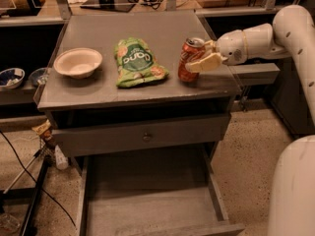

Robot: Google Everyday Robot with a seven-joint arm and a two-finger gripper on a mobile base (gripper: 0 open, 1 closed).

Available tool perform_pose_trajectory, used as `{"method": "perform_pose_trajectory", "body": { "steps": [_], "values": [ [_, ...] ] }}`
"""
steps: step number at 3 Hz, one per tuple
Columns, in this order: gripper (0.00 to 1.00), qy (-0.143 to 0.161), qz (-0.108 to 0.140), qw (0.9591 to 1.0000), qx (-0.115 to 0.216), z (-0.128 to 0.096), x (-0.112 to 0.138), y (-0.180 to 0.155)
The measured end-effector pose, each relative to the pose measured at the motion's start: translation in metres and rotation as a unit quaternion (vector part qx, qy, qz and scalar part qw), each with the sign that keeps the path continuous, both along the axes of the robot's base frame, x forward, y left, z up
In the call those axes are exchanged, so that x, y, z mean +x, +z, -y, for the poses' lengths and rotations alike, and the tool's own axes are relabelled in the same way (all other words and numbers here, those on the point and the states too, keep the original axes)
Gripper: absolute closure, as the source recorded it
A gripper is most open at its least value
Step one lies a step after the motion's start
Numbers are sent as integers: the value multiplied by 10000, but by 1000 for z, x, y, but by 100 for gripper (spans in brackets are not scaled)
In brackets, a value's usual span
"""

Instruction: Pick coke can from middle drawer and place on counter

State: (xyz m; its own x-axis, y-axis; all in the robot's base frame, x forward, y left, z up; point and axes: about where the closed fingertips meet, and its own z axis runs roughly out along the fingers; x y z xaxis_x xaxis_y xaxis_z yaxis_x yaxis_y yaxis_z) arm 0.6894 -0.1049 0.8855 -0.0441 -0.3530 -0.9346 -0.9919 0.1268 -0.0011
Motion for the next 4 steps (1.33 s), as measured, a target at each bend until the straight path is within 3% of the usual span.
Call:
{"method": "perform_pose_trajectory", "body": {
  "steps": [1,2,4],
  "values": [
    [100,278,-325,9991,-46,-17,-4,-22],
    [100,279,-325,9991,-46,-17,-4,-22],
    [60,279,-325,9991,-46,-17,-4,-22]
  ]
}}
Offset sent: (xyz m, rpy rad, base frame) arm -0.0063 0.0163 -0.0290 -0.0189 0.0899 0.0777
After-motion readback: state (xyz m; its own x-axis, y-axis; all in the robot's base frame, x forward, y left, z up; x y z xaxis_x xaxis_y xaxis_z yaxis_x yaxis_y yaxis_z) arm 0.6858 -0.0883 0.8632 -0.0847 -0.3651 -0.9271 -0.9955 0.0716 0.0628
